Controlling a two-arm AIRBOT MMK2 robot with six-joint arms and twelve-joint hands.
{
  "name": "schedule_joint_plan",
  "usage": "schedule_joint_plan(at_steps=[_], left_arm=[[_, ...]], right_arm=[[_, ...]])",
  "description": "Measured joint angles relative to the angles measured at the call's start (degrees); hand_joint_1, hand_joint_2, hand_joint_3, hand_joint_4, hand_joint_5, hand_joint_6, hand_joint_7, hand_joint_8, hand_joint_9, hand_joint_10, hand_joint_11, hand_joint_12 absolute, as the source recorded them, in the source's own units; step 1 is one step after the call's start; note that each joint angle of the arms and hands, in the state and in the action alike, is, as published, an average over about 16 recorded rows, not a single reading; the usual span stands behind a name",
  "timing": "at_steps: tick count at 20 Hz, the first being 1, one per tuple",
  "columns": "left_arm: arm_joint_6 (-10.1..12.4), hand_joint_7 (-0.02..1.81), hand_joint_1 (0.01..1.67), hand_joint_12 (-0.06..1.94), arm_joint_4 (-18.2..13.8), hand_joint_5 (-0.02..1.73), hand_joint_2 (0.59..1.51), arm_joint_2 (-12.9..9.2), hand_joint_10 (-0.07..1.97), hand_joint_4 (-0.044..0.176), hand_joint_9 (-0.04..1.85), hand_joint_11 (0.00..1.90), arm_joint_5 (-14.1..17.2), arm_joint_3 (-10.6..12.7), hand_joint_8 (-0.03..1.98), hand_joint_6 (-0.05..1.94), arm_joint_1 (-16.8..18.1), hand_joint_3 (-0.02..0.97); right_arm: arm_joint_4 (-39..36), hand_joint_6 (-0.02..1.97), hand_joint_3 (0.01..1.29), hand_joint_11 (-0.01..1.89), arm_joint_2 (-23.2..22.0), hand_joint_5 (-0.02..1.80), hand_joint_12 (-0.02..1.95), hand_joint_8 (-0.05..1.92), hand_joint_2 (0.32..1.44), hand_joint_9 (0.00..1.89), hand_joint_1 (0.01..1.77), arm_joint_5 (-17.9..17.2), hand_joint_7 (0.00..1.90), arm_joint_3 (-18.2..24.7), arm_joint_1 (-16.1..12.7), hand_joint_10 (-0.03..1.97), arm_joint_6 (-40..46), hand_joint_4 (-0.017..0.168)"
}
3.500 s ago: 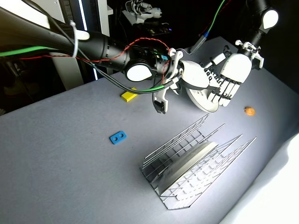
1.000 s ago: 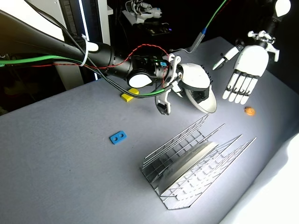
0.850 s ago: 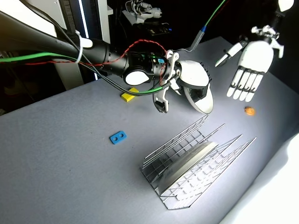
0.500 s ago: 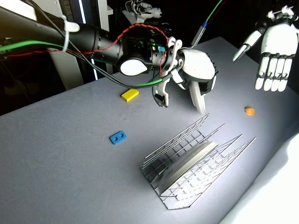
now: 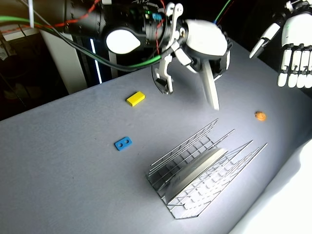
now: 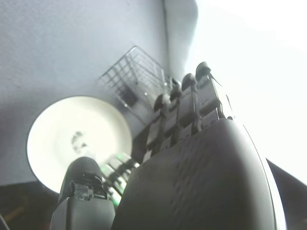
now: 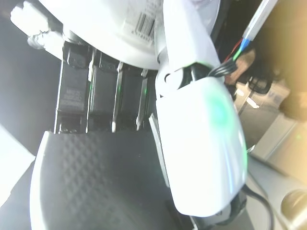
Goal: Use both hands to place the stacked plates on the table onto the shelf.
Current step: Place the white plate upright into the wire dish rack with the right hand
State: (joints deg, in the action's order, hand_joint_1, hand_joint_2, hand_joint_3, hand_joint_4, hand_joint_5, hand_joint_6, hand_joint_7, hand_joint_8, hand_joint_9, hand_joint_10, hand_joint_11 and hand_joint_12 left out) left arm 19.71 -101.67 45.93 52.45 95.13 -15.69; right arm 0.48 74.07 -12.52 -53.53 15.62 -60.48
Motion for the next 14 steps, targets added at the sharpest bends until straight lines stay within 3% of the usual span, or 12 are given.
schedule_joint_plan(at_steps=[8, 14], left_arm=[[0.4, 0.03, 0.02, 0.01, -1.0, 0.07, 1.140, -0.2, 0.01, -0.001, 0.02, 0.02, 0.7, -1.0, 0.00, 0.02, 0.7, 0.020], [0.6, 0.03, 0.02, 0.01, -0.8, 0.07, 1.148, -0.4, 0.01, -0.001, 0.02, 0.02, 1.1, -1.6, 0.00, 0.02, 0.8, 0.020]], right_arm=[[-28.9, 0.90, 0.01, 0.97, -5.7, 0.94, 0.95, 0.81, 1.03, 1.07, 1.36, 3.3, 1.05, -0.5, -6.7, 0.90, 37.4, -0.009], [-45.7, 0.91, 0.01, 1.00, -8.7, 0.94, 0.93, 0.80, 1.03, 1.08, 1.36, 9.8, 1.05, -2.4, -10.8, 0.89, 64.3, -0.009]])
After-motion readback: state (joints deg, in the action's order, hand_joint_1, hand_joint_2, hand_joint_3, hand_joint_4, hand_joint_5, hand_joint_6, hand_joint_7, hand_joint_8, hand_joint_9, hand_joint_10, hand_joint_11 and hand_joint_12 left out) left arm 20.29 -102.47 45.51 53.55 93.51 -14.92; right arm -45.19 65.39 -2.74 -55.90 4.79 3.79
